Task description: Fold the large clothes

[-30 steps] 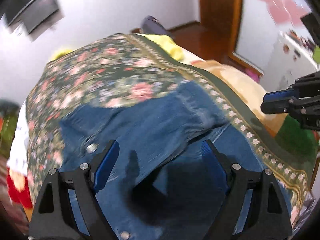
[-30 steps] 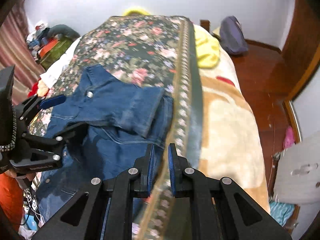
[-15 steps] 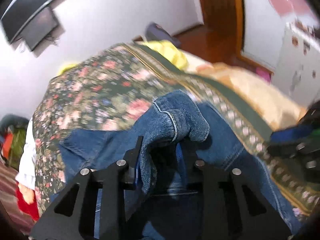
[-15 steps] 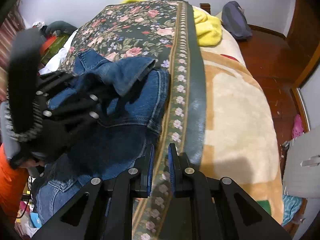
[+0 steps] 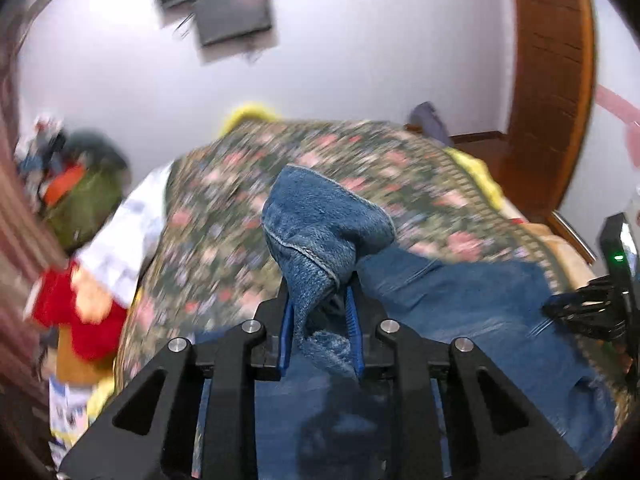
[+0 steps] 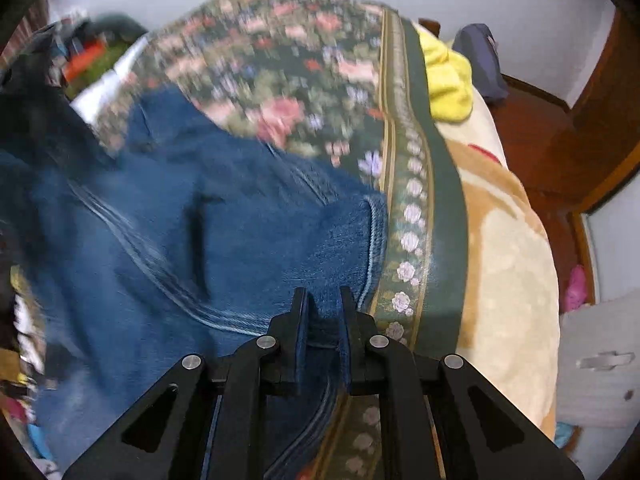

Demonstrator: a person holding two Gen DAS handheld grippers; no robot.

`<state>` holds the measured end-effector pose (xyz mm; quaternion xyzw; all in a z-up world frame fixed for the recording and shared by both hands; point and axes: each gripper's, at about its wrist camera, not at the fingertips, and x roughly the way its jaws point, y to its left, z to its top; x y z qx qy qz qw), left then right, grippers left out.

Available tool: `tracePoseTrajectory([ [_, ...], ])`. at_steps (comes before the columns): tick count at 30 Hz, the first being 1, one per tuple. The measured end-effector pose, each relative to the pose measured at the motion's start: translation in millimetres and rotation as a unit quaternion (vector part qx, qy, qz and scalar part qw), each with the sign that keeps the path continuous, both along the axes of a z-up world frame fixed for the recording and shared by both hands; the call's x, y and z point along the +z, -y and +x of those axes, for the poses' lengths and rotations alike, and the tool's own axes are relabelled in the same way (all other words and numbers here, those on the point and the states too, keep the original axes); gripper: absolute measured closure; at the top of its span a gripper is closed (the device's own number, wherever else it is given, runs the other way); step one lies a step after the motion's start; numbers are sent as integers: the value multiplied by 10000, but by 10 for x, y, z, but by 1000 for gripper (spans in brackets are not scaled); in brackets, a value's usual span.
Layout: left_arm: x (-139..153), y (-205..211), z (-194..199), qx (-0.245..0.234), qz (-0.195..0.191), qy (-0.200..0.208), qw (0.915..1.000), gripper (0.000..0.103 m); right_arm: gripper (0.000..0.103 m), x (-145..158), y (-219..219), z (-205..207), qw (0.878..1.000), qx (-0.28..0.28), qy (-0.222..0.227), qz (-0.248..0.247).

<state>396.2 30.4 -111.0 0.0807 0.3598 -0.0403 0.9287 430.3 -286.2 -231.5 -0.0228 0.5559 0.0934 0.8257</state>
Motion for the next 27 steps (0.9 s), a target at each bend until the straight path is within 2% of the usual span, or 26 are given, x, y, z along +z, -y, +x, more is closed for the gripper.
tracePoseTrajectory([
  [3,-261,-348,-41,271,-168,-320,9990,80,94,-9,-48,-62,9994,77,246,-223],
  [7,-737,-738,-189,560,-574,-865,9930,80,94,24,-102,-118,9980,75,279,-564],
  [11,-1256,-1043,-326,711,-1339,-1531,9765,80,94,36,-154,-137,9962,31,244,-840],
  [15,-1638,-1194,-411,652,-1792,-2090,9591,74,94,45,-119,-203,9964,-110,191,-819],
  [16,-1683,-1226,-438,670,-1800,-2171,9571,66,94,50,-98,-220,9970,-149,176,-744],
  [18,-1710,-1276,-487,722,-1659,-2187,9589,59,94,72,-48,-256,9979,-224,131,-586],
  [20,-1661,-1341,-504,626,-1850,-2203,9557,57,94,96,13,-301,9987,-281,47,-413],
  [22,-1592,-1399,-485,651,-1906,-2114,9564,52,94,106,51,-335,9988,-354,-27,-336],
  [24,-1550,-1442,-432,742,-1860,-2015,9588,44,93,119,85,-353,9990,-388,-28,-226],
  [27,-1605,-1433,-267,842,-1689,-2066,9601,45,93,55,93,-317,9991,-417,-112,-10],
])
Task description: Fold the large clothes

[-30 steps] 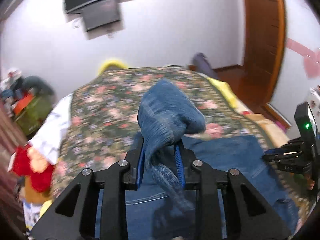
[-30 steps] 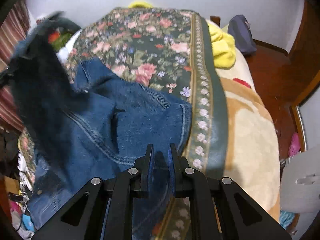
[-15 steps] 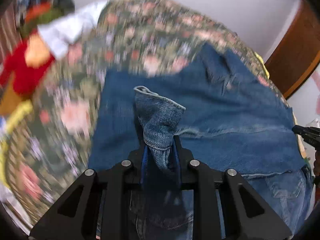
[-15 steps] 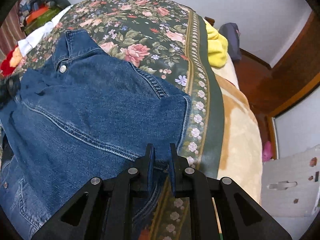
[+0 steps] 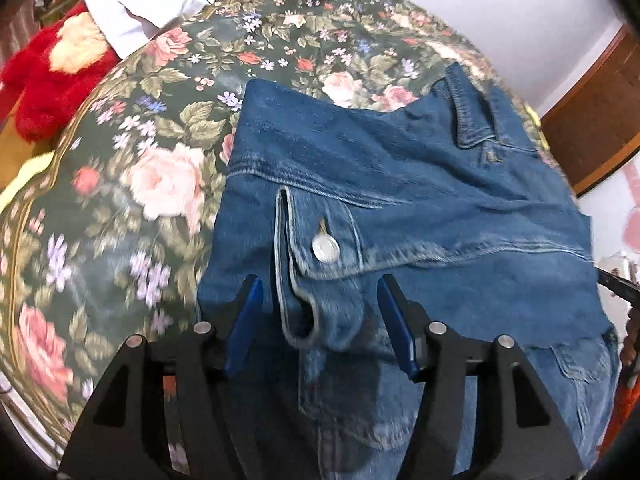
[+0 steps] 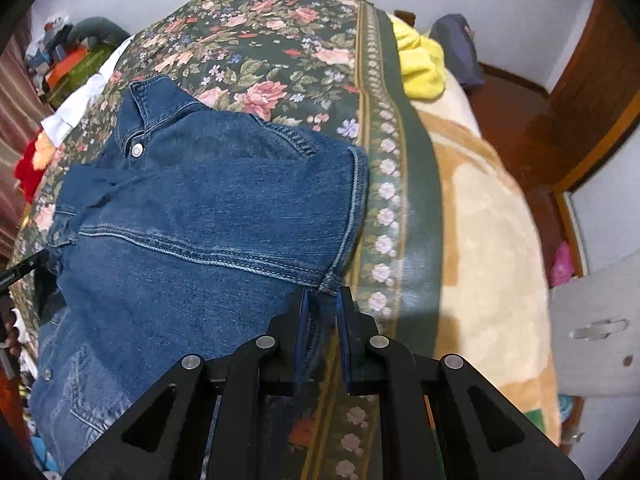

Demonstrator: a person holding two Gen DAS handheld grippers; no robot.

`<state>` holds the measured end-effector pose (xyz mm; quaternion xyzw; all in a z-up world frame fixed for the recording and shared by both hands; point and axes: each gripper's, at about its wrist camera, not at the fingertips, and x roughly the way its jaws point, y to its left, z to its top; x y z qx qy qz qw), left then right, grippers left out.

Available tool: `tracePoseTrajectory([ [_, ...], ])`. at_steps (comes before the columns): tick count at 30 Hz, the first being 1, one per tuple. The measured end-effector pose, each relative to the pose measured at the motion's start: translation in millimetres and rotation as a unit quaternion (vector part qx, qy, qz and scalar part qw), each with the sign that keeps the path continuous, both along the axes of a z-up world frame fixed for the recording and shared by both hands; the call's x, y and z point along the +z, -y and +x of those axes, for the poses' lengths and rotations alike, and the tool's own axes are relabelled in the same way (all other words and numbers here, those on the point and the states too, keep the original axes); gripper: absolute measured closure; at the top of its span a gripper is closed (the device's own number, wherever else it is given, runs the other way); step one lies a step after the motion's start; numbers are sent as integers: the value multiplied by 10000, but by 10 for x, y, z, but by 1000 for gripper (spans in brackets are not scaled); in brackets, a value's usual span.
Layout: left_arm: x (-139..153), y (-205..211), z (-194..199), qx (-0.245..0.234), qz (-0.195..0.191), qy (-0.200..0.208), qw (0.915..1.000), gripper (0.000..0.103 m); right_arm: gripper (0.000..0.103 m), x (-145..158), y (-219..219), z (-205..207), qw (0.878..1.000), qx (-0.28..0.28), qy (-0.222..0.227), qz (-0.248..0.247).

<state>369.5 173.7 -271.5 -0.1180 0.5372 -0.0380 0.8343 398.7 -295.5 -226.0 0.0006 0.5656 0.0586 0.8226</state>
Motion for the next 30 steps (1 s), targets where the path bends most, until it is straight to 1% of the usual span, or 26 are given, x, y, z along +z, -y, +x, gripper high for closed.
tracePoseTrajectory([
  [1,-53,38,66,-36,69,-90,9999,49,93,-58,0,24,10000,-51,-52,26],
  [3,-159,127,166,-106,251,-249,9993,60,93,-139,-21,47,9999,-34,-92,-33],
  [4,-202,194,211,-112,419,-277,9987,61,93,-175,-35,53,9999,-7,-113,-48],
  [5,-214,243,227,-100,574,-252,9980,62,93,-186,-47,48,9999,15,-95,-77],
  [6,-209,308,233,-117,742,-197,9970,67,93,-190,-56,45,9999,57,-79,-117],
  [8,-123,436,204,-140,1140,26,9934,72,93,-191,-99,33,9992,282,-26,-296],
  [10,19,510,151,-155,1358,300,9902,82,86,-194,-107,21,9984,371,-3,-425],
  [11,123,535,118,-138,1498,483,9874,82,74,-192,-105,17,9977,383,31,-552],
  [12,214,541,98,-113,1601,635,9850,82,58,-183,-105,9,9966,380,74,-722],
  [13,340,542,72,-99,1676,824,9824,82,52,-160,-88,-1,9953,346,171,-893],
  [14,467,544,60,-88,1699,991,9804,82,46,-142,-66,-8,9948,325,224,-937],
  [15,592,556,69,-76,1703,1146,9787,82,46,-124,-34,-11,9950,324,220,-920],
  [17,793,540,78,-54,1758,1377,9747,83,46,-60,59,-8,9976,226,173,-628],
  [18,877,528,95,-65,1765,1471,9732,83,46,-18,104,-6,9988,166,159,-432],
  [20,1024,491,119,-76,1793,1647,9699,83,46,106,212,5,9998,51,130,157],
  [21,1053,479,152,-75,1817,1671,9690,83,46,144,240,4,9994,-5,140,323],
  [22,1057,459,178,-68,1838,1661,9688,83,46,204,275,7,9984,-90,168,532],
  [24,982,411,209,-28,1868,1532,9704,83,46,293,281,0,9964,-174,225,798],
  [27,658,295,280,111,1900,1128,9752,83,45,354,218,5,9954,-158,276,898],
  [28,502,237,299,176,1824,927,9787,82,45,349,184,10,9957,-134,277,870],
  [30,227,142,355,182,1543,476,9867,81,45,304,146,22,9959,-122,228,868],
])
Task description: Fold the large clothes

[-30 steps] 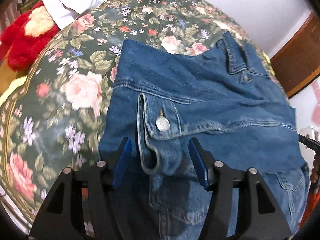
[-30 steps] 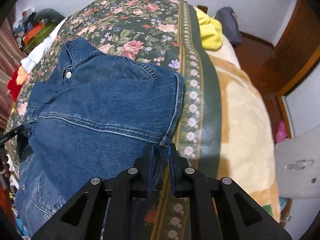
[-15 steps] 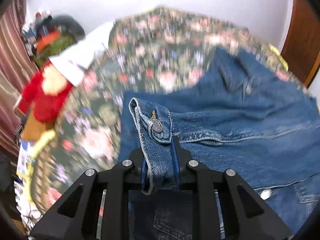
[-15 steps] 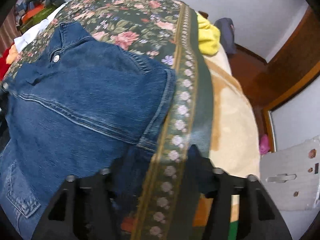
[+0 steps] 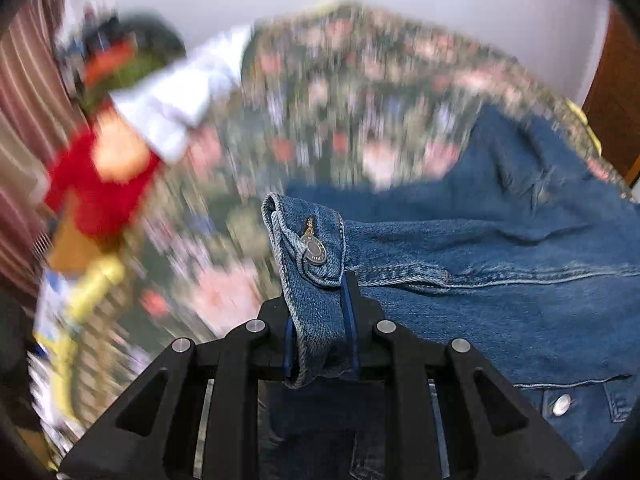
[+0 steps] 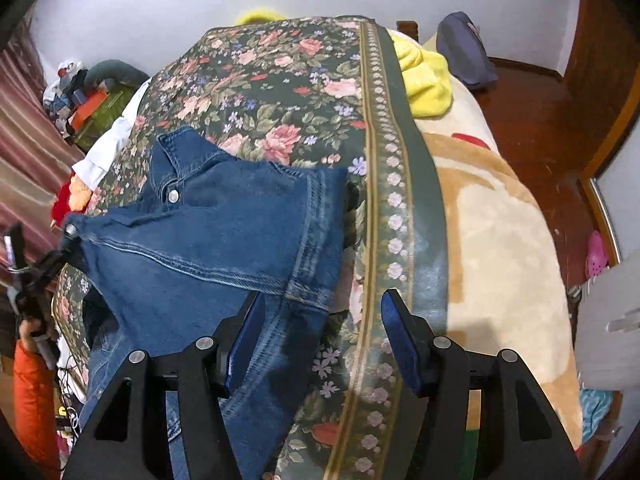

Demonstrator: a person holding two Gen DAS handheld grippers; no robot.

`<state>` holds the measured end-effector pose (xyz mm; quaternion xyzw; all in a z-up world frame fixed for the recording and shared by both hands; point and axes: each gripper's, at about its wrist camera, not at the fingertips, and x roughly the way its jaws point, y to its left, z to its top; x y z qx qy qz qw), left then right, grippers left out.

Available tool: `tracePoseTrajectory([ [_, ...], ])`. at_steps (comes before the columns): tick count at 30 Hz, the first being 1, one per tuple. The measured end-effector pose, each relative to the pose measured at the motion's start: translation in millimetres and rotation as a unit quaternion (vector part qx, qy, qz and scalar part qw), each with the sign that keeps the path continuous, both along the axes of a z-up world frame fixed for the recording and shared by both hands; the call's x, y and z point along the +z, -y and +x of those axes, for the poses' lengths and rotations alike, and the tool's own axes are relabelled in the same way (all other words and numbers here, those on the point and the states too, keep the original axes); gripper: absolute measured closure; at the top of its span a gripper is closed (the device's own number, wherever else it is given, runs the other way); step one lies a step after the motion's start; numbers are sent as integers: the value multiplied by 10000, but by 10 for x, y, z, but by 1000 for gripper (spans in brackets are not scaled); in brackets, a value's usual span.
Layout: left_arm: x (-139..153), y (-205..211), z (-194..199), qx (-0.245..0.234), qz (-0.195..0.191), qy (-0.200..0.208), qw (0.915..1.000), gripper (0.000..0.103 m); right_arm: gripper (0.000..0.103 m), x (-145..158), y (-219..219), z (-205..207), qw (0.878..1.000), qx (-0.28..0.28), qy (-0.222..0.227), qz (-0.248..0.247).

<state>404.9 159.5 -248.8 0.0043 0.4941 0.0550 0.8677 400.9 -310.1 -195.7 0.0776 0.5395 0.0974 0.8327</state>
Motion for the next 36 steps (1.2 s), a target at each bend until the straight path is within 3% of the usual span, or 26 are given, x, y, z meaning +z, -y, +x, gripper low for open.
tracePoseTrajectory([
  [2,-223,-22,-4,-85,-7,-323,9994,73,45,-80,-40,18,9999,18,-130,75],
  [4,-249,1,-65,-258,224,-300,9990,61,45,-160,-50,52,9996,16,-243,153],
  [6,-202,-17,-107,-341,393,-337,9981,47,45,-208,-57,70,9993,12,-306,234],
  [10,35,-185,-134,-484,179,-261,9983,29,45,-254,-92,156,9989,7,-339,317],
  [12,144,-282,-83,-470,143,-175,9986,22,45,-253,-105,207,9990,-13,-302,317],
  [16,125,-516,211,-305,-106,-271,9991,21,45,-273,-117,342,9989,-110,-281,370],
  [20,-130,-656,614,-190,-647,-671,9955,21,45,-325,-155,494,9981,-134,-311,513],
  [24,-270,-586,880,-203,-883,-614,9940,22,45,-407,-221,624,9980,-49,-345,524],
  [26,-324,-492,988,-290,-1020,-596,9926,34,45,-474,-243,703,9976,-89,-408,544],
  [28,-383,-363,1075,-324,-872,-641,9936,66,45,-532,-244,767,9966,-178,-414,695],
  [29,-393,-302,1094,-334,-731,-633,9947,73,50,-560,-249,799,9958,-213,-423,780],
  [30,-395,-235,1105,-351,-577,-614,9958,75,62,-579,-261,830,9952,-201,-440,845],
  [33,-294,-118,1026,-352,-183,-406,9984,81,83,-542,-322,875,9963,-84,-354,778],
  [36,-59,-150,879,-297,-74,-70,9995,82,86,-457,-378,929,9981,23,-206,584],
])
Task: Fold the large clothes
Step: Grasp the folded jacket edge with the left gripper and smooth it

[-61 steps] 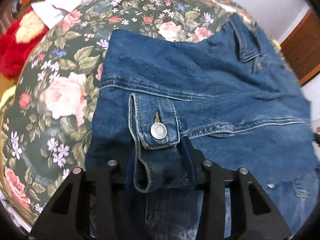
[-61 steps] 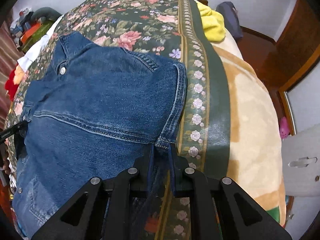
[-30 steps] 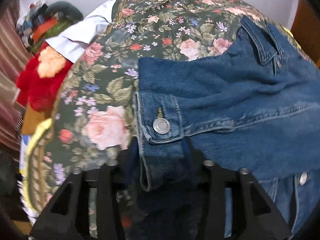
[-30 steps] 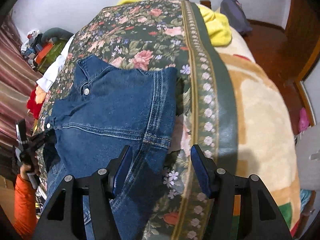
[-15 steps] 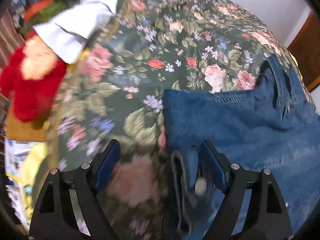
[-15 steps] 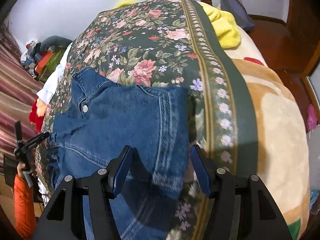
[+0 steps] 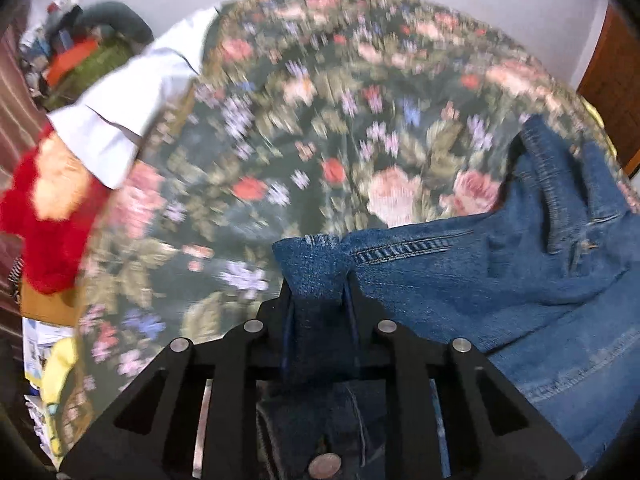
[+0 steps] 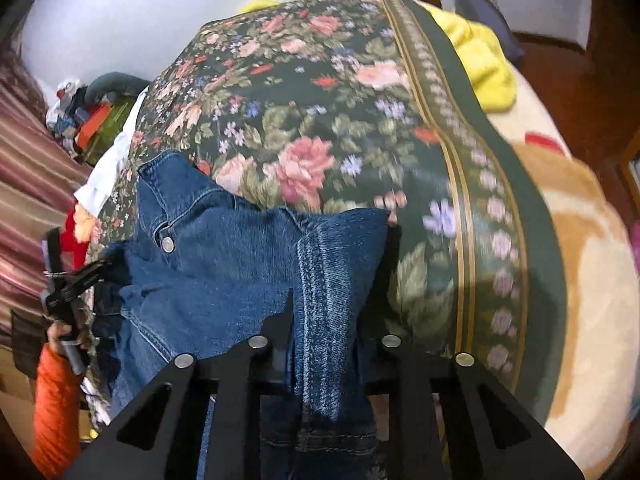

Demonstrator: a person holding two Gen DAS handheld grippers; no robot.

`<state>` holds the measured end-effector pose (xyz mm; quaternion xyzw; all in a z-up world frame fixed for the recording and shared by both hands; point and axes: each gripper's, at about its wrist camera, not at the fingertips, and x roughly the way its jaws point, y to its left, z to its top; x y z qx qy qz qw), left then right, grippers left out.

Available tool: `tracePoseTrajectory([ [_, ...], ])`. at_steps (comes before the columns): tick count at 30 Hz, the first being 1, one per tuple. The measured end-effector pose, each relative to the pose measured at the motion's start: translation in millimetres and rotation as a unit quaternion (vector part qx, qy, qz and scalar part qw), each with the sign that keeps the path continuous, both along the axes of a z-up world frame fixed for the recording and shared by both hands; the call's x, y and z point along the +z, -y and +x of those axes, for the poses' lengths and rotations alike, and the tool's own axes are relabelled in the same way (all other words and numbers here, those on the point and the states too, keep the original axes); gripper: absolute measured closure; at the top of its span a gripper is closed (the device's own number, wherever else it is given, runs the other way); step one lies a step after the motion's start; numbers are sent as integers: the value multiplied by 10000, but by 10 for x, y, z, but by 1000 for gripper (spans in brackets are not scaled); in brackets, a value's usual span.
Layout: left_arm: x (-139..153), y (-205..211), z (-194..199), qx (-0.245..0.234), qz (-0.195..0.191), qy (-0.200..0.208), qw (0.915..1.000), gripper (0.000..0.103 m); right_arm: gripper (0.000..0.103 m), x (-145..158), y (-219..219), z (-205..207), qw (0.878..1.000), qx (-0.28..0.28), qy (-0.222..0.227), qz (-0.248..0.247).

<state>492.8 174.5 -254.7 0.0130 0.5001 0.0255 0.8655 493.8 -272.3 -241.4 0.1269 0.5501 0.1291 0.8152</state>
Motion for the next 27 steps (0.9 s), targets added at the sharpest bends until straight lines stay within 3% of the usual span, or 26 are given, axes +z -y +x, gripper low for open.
tracePoseTrajectory([
  [5,457,-251,-185,272,-162,337,9989,82,87,164,-202,238,9988,192,399,-229],
  [9,622,-440,-290,437,30,546,9976,82,88,287,-508,598,9960,442,670,-388],
  [13,429,-666,-251,743,193,363,9964,82,87,331,-841,947,9930,618,876,-497],
  [19,-57,-891,-83,1072,355,-48,9936,79,87,98,-1097,1202,9878,754,842,-1070],
  [20,-103,-906,-64,1096,334,-68,9934,78,83,65,-1084,1201,9873,785,829,-1108],
  [22,-155,-886,-63,1060,430,-26,9934,74,64,32,-1032,1173,9862,757,840,-1207],
  [24,-173,-835,-81,982,606,22,9933,73,24,17,-975,1132,9793,642,978,-1653],
  [27,-157,-803,-111,900,797,17,9927,68,21,17,-878,1072,9773,740,986,-1723],
])
